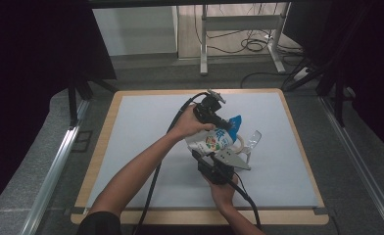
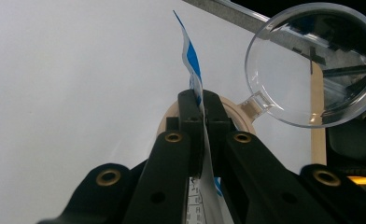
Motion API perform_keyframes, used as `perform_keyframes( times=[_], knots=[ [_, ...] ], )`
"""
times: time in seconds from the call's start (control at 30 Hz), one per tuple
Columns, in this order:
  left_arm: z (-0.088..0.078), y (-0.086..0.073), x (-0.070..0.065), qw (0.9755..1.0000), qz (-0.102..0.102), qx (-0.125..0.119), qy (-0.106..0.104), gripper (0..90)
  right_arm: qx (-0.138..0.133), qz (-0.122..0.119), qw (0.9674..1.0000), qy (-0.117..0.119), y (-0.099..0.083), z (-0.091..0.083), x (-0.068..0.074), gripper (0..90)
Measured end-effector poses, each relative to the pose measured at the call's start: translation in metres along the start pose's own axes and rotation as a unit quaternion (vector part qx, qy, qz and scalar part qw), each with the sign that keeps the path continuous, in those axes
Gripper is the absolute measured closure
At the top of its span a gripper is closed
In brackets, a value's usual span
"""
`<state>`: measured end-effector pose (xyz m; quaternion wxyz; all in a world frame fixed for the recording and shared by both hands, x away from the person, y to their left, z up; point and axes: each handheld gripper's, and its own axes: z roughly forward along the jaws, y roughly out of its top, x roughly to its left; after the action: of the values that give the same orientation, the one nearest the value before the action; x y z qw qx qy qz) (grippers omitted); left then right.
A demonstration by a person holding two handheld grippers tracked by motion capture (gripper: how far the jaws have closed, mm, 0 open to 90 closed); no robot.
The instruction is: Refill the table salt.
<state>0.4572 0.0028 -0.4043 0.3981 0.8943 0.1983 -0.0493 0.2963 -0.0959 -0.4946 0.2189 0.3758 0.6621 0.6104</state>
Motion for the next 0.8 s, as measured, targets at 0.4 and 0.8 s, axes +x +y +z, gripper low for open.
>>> perform_keyframes(
  times=[0.4, 0.8],
  knots=[
    [-0.003, -0.005, -0.001, 1.0, 0.001, -0.004, 0.002, 89.8, 0.009, -0.015, 0.9999, 0.001, -0.008, -0.002, -0.001, 64.6],
    [-0.008, -0.013, -0.004, 0.9999, -0.001, -0.013, 0.003, 89.7, 0.023, -0.051, 0.9981, -0.024, -0.019, 0.0, 0.004, 63.9]
  ],
)
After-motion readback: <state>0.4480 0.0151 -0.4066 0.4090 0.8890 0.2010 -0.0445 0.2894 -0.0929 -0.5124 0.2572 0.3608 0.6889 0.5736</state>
